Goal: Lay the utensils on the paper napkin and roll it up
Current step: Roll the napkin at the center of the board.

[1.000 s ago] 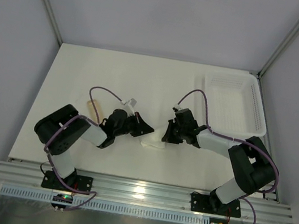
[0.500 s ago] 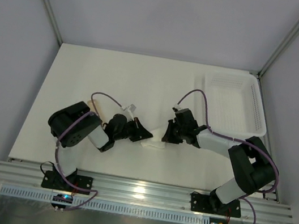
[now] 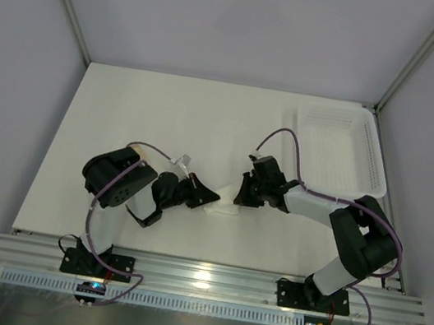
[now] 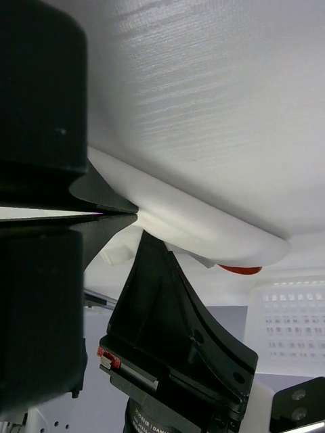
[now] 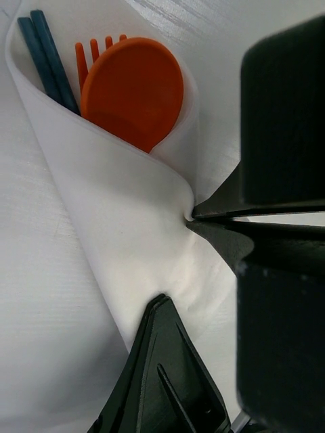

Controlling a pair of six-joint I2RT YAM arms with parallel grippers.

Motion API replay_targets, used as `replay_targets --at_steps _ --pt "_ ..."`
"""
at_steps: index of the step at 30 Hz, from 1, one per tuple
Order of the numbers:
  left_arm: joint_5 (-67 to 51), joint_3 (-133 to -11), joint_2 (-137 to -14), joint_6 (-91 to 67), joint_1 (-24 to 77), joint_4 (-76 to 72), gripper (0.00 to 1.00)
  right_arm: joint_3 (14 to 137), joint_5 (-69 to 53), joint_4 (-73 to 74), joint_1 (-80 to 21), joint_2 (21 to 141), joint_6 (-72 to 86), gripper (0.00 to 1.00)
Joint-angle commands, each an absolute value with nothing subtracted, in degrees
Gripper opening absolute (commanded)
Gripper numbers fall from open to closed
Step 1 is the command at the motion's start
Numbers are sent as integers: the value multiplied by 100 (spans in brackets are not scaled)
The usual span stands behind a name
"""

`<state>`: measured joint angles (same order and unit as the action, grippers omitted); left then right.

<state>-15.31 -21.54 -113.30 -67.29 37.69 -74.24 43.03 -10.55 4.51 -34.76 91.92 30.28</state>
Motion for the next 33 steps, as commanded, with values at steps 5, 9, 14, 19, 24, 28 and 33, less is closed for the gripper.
replay_targets --at_steps 5,9,14,19,24,28,33 --pt "-1143 -1661 -11567 -6530 3788 -6662 0 4421 -730 624 -3463 9343 2874 4" --pt "-1072 -1723 -11540 -6504 3876 -6460 0 4447 -738 650 -3480 9325 2865 3" --pt "-932 -1758 -11566 -6556 3955 -6364 0 4508 -721 746 -3472 9246 2813 4" --pt "-572 -1784 -11356 -6565 4113 -5828 0 4798 -519 1054 -3472 8913 2725 18" --pt "-317 -1916 -11040 -6504 4297 -5064 0 5246 -194 1538 -3472 8491 2488 32" --pt "-308 -1951 -11048 -6504 4324 -5010 0 5554 -97 1679 -3454 8262 2365 45" --pt "-185 -1951 -11092 -6592 4377 -5019 0 5581 -603 1311 -3366 8463 2452 42"
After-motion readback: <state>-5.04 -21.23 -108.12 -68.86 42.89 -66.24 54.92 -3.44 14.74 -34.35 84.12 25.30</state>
